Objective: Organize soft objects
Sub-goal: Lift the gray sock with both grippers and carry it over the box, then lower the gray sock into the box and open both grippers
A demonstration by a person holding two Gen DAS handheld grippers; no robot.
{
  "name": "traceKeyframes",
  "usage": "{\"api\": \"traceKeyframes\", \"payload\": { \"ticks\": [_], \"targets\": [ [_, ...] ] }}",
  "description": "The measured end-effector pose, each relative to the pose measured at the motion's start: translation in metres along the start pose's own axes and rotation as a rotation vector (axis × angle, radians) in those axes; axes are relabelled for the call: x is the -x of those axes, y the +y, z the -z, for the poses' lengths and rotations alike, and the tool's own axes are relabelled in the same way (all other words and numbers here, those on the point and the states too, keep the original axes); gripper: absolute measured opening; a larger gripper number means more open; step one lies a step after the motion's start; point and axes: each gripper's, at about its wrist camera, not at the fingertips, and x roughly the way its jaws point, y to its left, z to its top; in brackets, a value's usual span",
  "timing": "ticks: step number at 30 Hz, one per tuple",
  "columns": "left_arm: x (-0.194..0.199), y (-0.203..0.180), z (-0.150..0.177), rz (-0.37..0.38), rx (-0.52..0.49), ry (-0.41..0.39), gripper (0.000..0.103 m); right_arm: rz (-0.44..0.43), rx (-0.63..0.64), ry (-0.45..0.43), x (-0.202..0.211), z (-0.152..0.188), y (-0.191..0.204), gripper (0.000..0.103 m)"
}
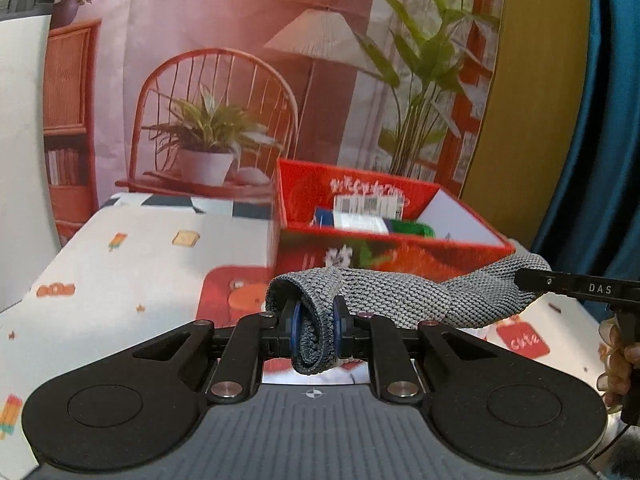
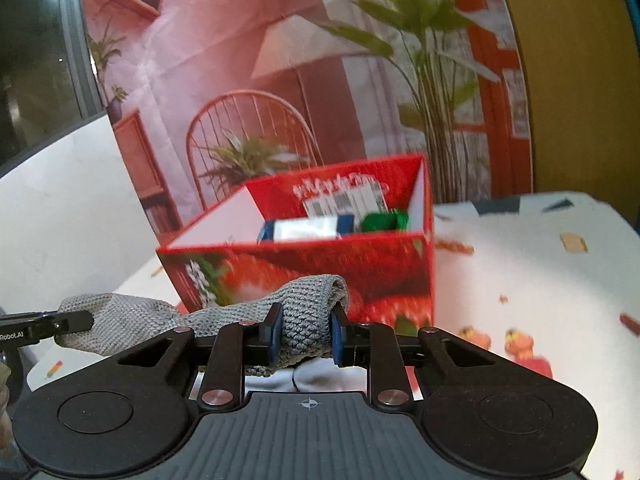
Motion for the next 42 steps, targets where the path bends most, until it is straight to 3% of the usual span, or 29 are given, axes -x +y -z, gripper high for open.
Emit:
{"api": "traceKeyframes", "payload": {
  "ticks": [6, 11, 16, 22, 34, 42],
  "targets": [
    [-0.004, 0.003, -0.041, 0.031, 0.024, -0.06, 0.016, -0.007, 0.029, -0.048, -0.006, -0.039, 0.006, 0.021],
    [-0.019, -0.004, -0.071, 0.037, -0.014, -0.079, 0.016, 0.008, 0.082, -0.092, -0.017, -0.075, 0.012, 0.021],
    [-0.046, -0.008, -0.092, 0.044, -0.055, -0.031, 0.016, 0.045, 0.125, -0.097, -0.036, -0.103, 0.01, 0.021],
    [-0.092, -0.01, -0.106, 0.059, -0.071, 0.079, 0.016, 0.103, 0.15, -0.031, -0.07, -0.111, 0.0, 0.021],
    [-0.155, -0.032, -0.1, 0.075, -0.259, 0.288, 0.017, 0.151, 0.224, 0.108, -0.114, -0.096, -0.006, 0.02],
    [-0.182, -0.033, -0.102, 0.095, -0.23, 0.343, 0.017, 0.159, 0.222, 0.177, -0.133, -0.087, -0.009, 0.02]
  ]
}}
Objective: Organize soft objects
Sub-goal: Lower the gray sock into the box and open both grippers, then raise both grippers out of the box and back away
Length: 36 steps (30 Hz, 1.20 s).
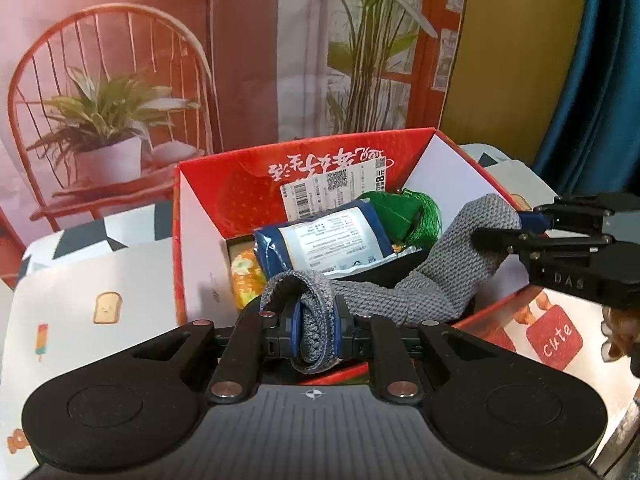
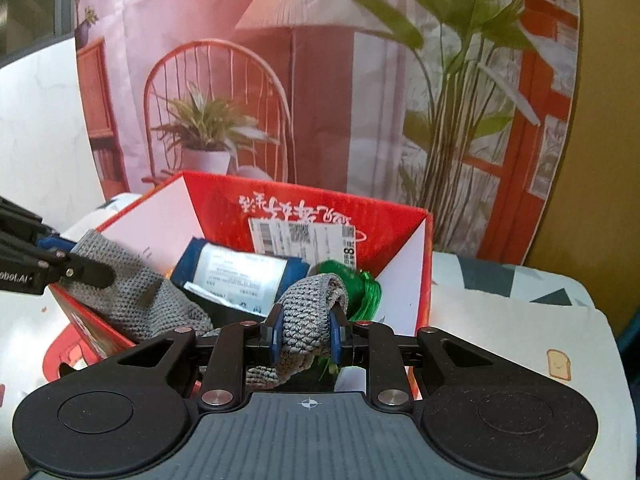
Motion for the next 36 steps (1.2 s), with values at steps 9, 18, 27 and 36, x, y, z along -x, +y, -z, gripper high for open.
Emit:
{"api": "traceKeyframes", "payload": {
  "ticks": [9, 18, 27, 36],
  "targets": [
    [-0.017, -0.001, -0.002, 0.012, 0.01, 0.025, 0.017, -0.005, 0.004, 0.027, -0.009, -0.001, -0.002, 0.021],
    [-0.019, 0.004, -0.004, 0.007, 0.028, 0.027, 0.019, 0.003, 0.014, 0.036, -0.015, -0.004, -0.001, 0.022],
    [0.009, 0.006, -0.008, -0.006, 0.031, -0.108, 0.077, 0.04, 0.013, -0.046, 0.0, -0.011, -0.005, 0.055],
    [0.062, -0.003, 0.022, -0.002, 0.02, -0.264, 0.097, 0.007, -0.021, -0.197, 0.038, 0.003, -0.009, 0.1]
  ]
}}
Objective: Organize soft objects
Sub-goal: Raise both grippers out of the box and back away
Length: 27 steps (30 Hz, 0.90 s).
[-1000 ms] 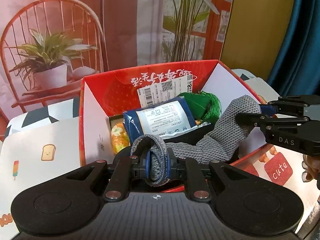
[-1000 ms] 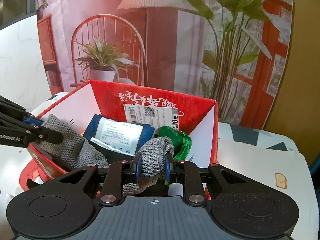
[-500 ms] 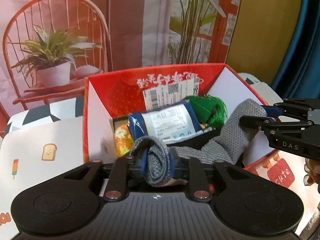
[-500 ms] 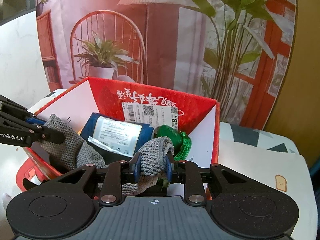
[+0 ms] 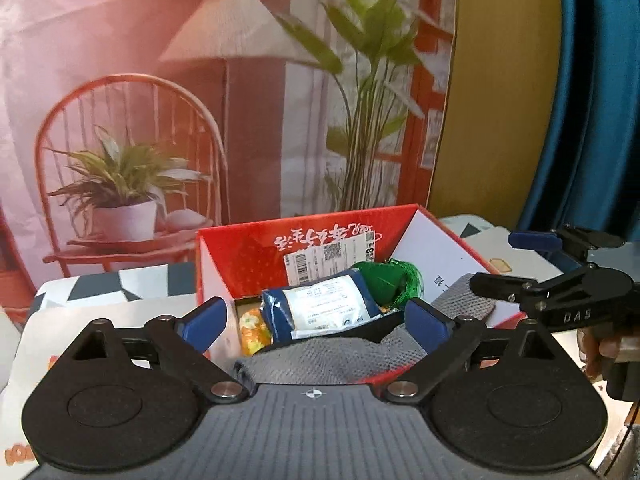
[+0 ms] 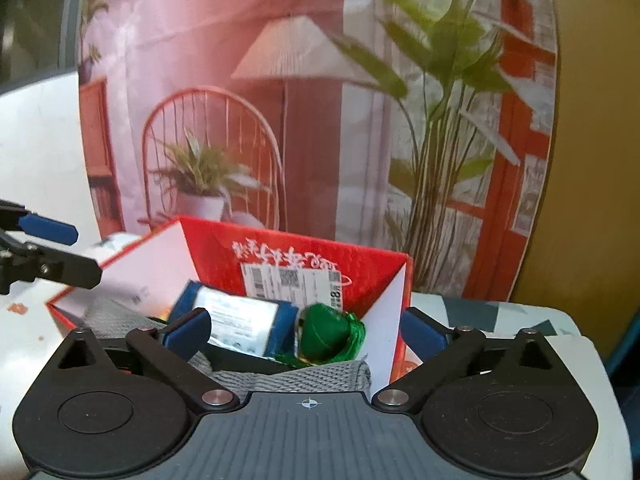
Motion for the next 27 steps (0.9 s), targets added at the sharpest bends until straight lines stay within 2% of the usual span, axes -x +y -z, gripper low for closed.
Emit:
{"api": "traceKeyframes", "payload": {
  "ticks": [3, 7, 13, 19, 21, 27],
  "targets": [
    [0.017, 0.005, 0.017, -0.009, 0.064, -0.011, 0.097, -0.014, -0.035, -0.049, 0.017, 0.009, -0.001, 0.1],
    [0.032, 0.01, 0.049, -0.059, 0.139, -0.009, 0.097, -0.019, -0.065, -0.105, 0.039, 0.026, 0.0, 0.1],
    [0.039, 0.019, 0.098, -0.111, 0.302, 0.064, 0.094, -0.017, -0.064, -0.14, 0.061, 0.06, 0.007, 0.098],
    [0.034, 0.024, 0.135, -0.131, 0.403, 0.13, 0.089, -0.029, -0.077, -0.062, 0.06, 0.095, 0.011, 0.091],
    [0.03, 0.027, 0.142, -0.128, 0.433, 0.145, 0.087, -0.036, -0.082, -0.016, 0.054, 0.106, 0.014, 0.082],
    [0.024, 0.028, 0.151, -0.137, 0.457, 0.164, 0.083, -0.024, -0.136, 0.087, 0.03, 0.134, 0.018, 0.066]
  ]
}}
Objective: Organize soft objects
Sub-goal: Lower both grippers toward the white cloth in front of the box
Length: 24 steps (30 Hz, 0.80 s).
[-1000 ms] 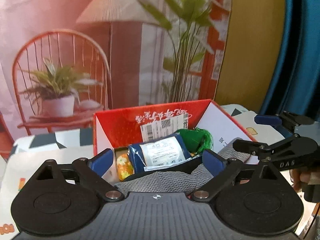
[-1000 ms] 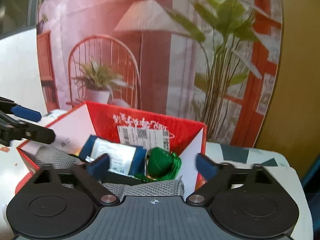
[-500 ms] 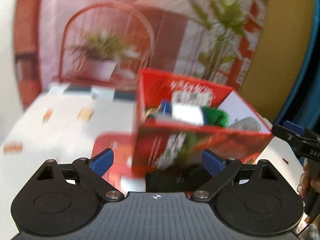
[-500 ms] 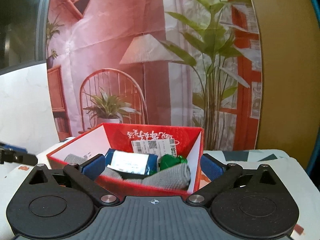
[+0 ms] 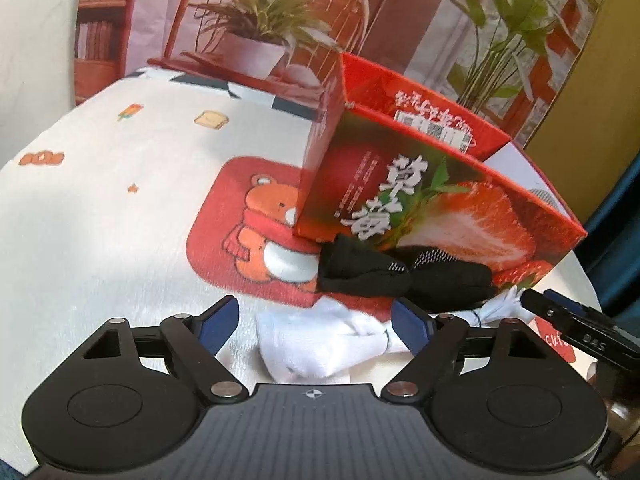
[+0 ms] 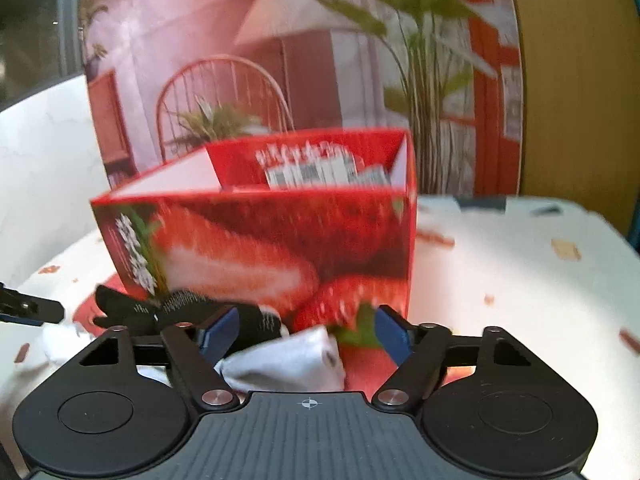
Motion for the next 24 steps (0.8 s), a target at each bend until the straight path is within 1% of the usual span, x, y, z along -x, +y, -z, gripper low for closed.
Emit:
{"api": "traceKeyframes", "payload": {
  "ticks": [4, 8, 12, 15, 19, 20, 22, 24],
  "targets": [
    [-0.005, 0.002, 0.008, 0.015, 0.015, 0.031, 0.082, 0.014, -0.039, 0.037, -0.013, 0.006, -0.003, 0.06],
    [-0.007, -0.003, 0.011, 0.023, -0.015, 0.045, 0.082, 0.012, -0.057, 0.053, -0.021, 0.011, -0.005, 0.056],
    [-0.01, -0.007, 0.014, 0.02, -0.038, 0.052, 0.082, 0.011, -0.038, 0.055, -0.023, 0.017, -0.004, 0.053],
    [-0.011, -0.005, 0.017, 0.002, -0.043, 0.051, 0.082, 0.012, -0.024, 0.052, -0.022, 0.018, -0.002, 0.053],
    [-0.012, -0.001, 0.018, -0.004, -0.026, 0.045, 0.081, 0.008, -0.005, 0.051, -0.021, 0.02, 0.0, 0.051],
    [-0.012, 0.0, 0.018, -0.005, -0.024, 0.044, 0.08, 0.005, -0.005, 0.051, -0.021, 0.019, 0.0, 0.05],
    [-0.013, 0.0, 0.02, -0.01, -0.027, 0.043, 0.069, 0.001, -0.007, 0.051, -0.022, 0.019, -0.001, 0.05],
    [-0.014, -0.001, 0.02, -0.011, -0.032, 0.046, 0.063, -0.008, -0.009, 0.049, -0.021, 0.019, -0.001, 0.049]
  ]
}}
